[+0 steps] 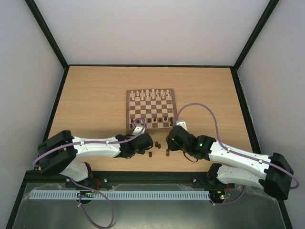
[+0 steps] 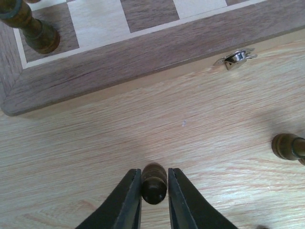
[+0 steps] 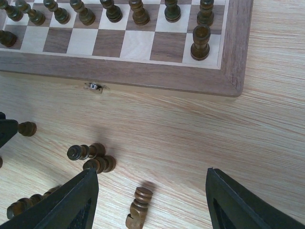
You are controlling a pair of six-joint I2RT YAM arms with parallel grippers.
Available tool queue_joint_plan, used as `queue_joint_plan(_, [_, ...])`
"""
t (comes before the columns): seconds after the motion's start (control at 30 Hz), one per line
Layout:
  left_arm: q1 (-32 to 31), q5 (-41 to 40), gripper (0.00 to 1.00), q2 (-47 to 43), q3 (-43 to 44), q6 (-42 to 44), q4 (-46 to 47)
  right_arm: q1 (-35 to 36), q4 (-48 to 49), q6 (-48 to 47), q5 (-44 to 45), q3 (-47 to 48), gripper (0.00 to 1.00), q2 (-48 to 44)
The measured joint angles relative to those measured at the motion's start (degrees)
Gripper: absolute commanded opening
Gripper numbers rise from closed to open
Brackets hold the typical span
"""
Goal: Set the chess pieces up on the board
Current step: Pick up the chess piece at the center of the board.
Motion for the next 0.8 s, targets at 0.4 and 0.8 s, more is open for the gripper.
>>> queue_joint_plan(0.4, [1.5,-0.3,0.02,0.1,1.3,1.1,-1.1,0.0,0.0,-0.2,0.0,-0.3,0.62,0.0])
queue_joint_plan(0.8, [8.7,-0.8,0.02,1.7,11.3,8.1,-1.6,0.0,0.0,-0.2,0.0,-0.3,0.62,-0.7])
